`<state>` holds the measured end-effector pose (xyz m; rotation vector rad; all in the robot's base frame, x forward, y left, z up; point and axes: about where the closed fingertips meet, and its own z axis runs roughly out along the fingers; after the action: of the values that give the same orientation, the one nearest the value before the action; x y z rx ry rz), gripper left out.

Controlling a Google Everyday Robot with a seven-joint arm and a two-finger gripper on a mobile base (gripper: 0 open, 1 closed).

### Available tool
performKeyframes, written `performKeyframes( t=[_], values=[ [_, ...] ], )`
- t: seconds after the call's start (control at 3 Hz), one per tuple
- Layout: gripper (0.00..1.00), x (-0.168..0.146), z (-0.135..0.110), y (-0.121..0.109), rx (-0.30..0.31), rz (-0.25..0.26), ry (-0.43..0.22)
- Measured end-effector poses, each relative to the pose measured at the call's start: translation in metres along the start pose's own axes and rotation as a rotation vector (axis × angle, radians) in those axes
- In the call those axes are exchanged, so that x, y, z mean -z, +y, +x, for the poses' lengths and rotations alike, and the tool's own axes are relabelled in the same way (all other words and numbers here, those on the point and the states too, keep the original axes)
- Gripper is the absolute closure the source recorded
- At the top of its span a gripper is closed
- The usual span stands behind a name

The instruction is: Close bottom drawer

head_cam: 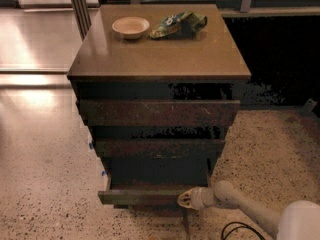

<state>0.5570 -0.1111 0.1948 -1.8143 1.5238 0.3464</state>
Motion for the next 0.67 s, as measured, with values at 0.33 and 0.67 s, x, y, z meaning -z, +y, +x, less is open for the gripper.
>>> performKeyframes(
  t=[0.33,0.67],
  values=[
    [1.00,-0.001,0.002,-0.008,0.017,0.005,0.003],
    [1.00,0.006,0.008,-0.043,0.065,0.050,0.014]
  ],
)
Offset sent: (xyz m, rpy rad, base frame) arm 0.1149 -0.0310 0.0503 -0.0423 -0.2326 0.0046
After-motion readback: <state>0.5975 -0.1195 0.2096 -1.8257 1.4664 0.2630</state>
